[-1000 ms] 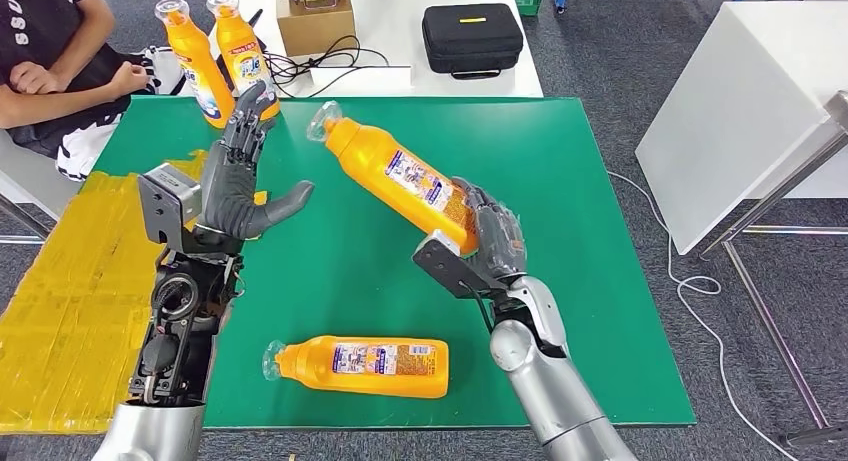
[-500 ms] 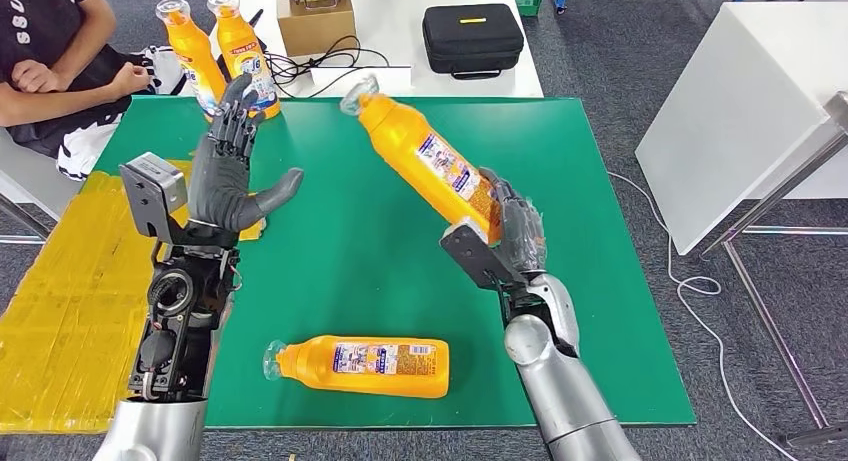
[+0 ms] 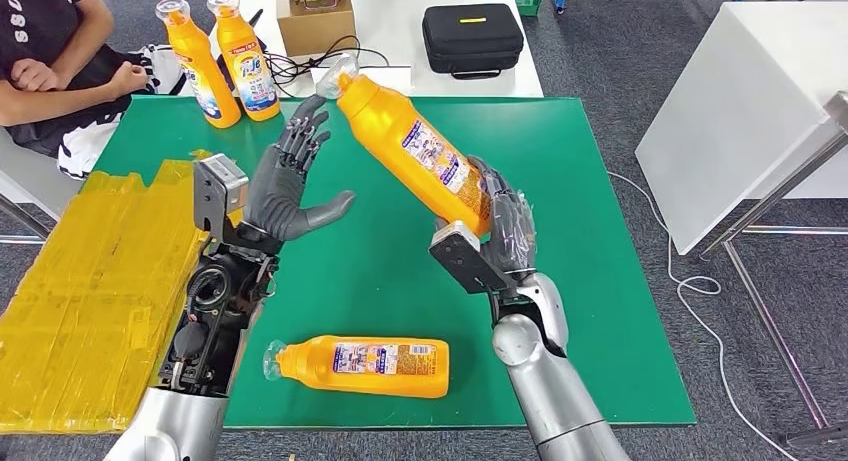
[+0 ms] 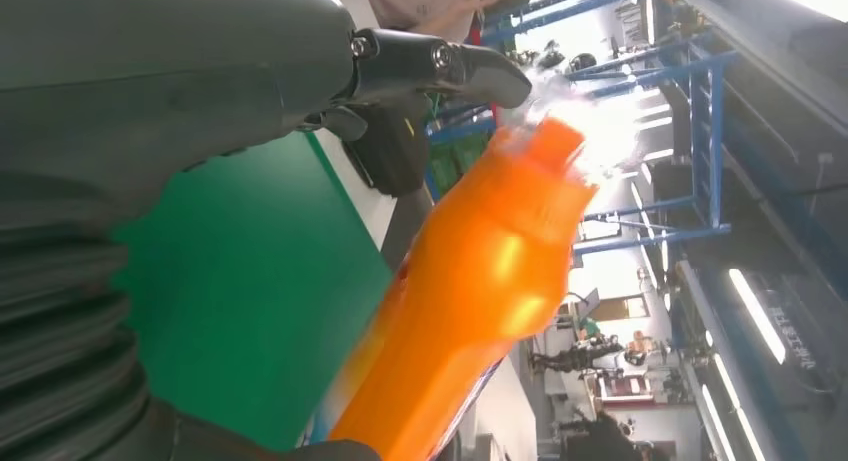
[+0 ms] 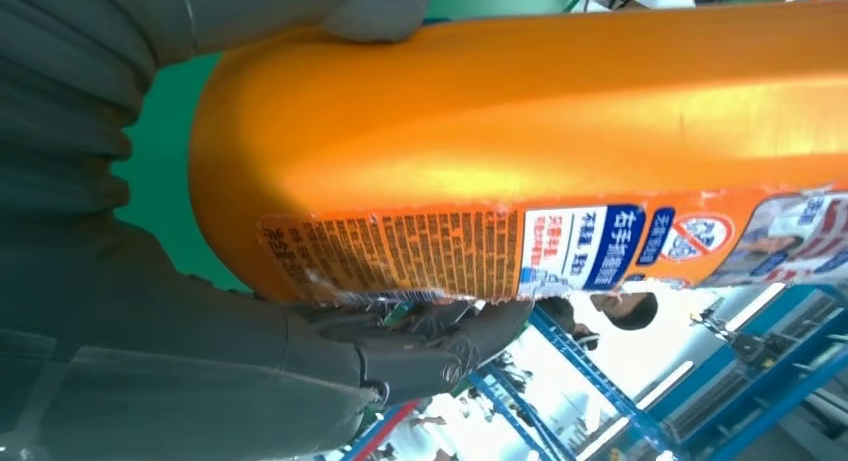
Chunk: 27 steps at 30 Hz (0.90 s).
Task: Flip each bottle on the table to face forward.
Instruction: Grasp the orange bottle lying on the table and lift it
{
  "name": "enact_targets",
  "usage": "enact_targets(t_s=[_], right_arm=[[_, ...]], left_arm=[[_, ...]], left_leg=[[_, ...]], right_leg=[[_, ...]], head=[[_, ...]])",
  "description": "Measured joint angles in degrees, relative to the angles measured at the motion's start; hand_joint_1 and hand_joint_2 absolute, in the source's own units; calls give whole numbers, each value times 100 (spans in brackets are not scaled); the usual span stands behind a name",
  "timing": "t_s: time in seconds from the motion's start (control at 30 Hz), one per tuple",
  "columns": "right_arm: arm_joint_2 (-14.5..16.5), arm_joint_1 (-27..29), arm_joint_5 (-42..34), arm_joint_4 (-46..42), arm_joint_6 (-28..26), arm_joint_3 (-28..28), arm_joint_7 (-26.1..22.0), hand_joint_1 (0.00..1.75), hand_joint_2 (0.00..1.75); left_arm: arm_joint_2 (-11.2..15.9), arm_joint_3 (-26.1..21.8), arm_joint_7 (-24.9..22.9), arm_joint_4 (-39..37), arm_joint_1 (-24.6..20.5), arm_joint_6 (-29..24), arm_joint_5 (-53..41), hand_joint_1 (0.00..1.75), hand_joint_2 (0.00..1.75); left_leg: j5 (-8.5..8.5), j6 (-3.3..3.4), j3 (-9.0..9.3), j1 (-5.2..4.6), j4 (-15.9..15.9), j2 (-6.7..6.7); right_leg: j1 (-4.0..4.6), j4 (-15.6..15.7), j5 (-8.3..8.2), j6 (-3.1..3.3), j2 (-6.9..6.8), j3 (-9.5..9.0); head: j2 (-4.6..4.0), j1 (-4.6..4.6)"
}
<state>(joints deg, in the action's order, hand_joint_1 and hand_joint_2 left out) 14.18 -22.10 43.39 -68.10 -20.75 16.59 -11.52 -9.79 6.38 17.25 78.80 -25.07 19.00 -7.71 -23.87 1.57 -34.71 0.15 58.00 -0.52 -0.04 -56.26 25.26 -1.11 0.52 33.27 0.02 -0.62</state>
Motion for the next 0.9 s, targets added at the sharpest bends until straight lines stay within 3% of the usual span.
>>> enact_targets(t_s=[0.17, 0.4, 0.9], right_arm=[[-1, 22, -25, -29, -60, 113, -67, 175, 175], [-3, 34, 226, -25, -488, 265, -155, 175, 175], [-31, 36, 361, -25, -657, 406, -152, 175, 175]], left_arm=[[-2, 242, 65, -112, -2, 47, 142, 0, 175], [7, 458, 83, -41, 62, 539, 941, 0, 175], [59, 846, -51, 167, 190, 447, 1290, 0, 175]], left_leg=[[0, 0, -1, 0, 0, 0], [0, 0, -2, 1, 0, -1], [0, 0, -2, 1, 0, -1]], right_leg=[[0, 0, 0, 0, 0, 0], [0, 0, 0, 0, 0, 0], [0, 0, 0, 0, 0, 0]], head=[[0, -1], [0, 0], [0, -1]])
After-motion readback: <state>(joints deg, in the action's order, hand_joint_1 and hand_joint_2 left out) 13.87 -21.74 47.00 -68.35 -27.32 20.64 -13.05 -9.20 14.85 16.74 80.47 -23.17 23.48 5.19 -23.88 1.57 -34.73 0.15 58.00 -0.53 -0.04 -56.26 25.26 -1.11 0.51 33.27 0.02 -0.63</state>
